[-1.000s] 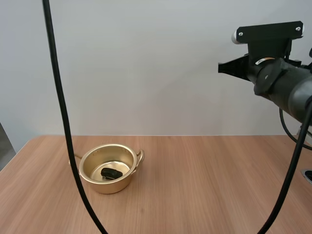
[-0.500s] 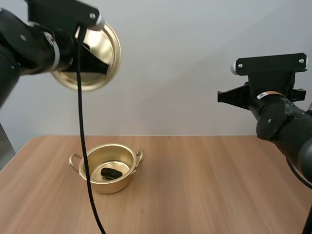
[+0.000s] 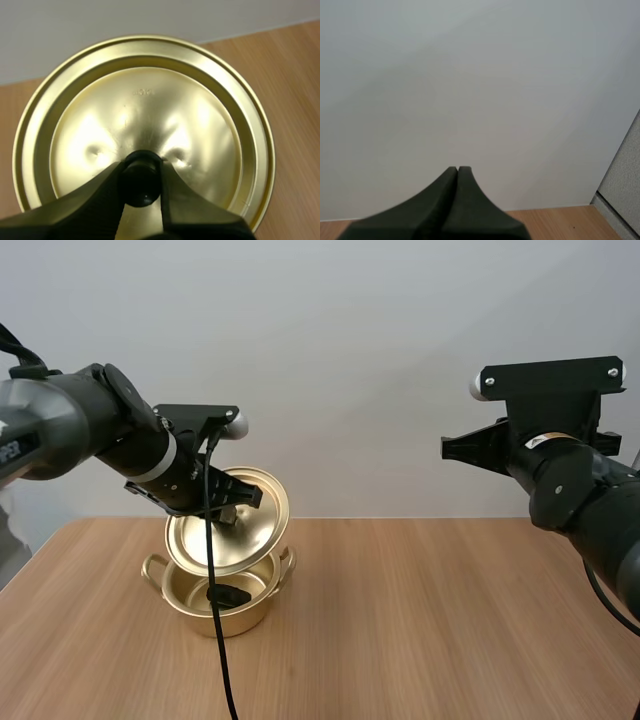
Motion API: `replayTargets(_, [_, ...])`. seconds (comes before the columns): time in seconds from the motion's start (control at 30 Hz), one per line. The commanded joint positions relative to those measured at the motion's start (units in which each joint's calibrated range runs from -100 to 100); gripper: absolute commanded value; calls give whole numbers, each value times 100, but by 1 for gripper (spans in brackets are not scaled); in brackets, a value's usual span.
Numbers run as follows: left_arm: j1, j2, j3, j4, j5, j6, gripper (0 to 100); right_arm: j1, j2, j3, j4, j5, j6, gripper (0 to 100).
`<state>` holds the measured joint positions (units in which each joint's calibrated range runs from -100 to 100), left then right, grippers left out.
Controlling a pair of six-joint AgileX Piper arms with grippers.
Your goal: Open the pot, put the car inside, and close it
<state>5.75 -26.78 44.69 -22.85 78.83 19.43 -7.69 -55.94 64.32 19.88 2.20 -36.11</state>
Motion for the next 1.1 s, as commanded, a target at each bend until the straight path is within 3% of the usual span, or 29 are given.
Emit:
replayTargets(0.0, [-2, 184, 5, 173, 173, -98, 0, -5, -2, -2, -1, -12, -2, 0])
replayTargets(0.17, [-2, 409, 5, 595, 48, -221, 0, -5, 12, -2, -1, -14, -2, 0])
replayTargets(1.07, [-2, 1373, 5, 661, -328, -212, 0, -5, 12, -2, -1, 140, -2, 0])
